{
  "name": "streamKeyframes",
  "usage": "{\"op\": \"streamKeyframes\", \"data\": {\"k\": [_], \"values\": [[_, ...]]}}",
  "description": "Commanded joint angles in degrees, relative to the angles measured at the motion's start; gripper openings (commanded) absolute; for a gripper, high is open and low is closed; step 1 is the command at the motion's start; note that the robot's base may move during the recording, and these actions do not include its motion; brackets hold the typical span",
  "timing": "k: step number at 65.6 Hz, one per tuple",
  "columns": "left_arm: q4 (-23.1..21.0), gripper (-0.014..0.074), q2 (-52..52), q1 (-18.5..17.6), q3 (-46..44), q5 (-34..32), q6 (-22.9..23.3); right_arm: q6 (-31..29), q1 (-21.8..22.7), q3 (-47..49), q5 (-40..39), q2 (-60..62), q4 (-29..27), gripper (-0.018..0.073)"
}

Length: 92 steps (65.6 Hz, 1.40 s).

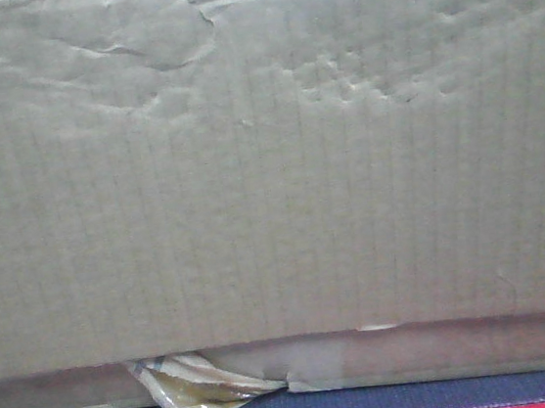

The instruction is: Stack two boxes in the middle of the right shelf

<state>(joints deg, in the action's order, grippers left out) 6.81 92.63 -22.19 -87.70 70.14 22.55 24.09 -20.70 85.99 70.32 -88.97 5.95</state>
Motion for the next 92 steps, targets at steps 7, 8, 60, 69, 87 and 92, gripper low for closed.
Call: {"op": "streamKeyframes", "data": {"k": [7,8,60,69,87,92], "values": [[-0.04,0.0329,-0.78,0.18,0.05,-0.17,-0.02,-0.11,0.03,-0.25,-0.36,-0.71,0.73,0.0286],[-0.04,0.0329,-0.78,0.18,0.05,-0.17,-0.02,-0.11,0.03,-0.25,-0.36,-0.71,0.73,0.0286],[-0.14,0.0329,-0.78,0.18,0.05,-0.17,-0.02,-0.11,0.69,-0.34,-0.36,-2.76,1.00,0.0286],[-0.15,0.0304,-0.78,0.18,0.05,-0.17,-0.02,-0.11,0.69,-0.34,-0.36,-2.75,1.00,0.0180],[-0.27,-0.0110,-0.78,0.18,0.05,-0.17,-0.02,0.03,0.69,-0.34,-0.36,-2.75,1.50,-0.0152],[-0.02,-0.0111,-0.78,0.18,0.05,-0.17,-0.02,0.45,0.16,-0.34,-0.36,-2.75,2.07,-0.0153]]}}
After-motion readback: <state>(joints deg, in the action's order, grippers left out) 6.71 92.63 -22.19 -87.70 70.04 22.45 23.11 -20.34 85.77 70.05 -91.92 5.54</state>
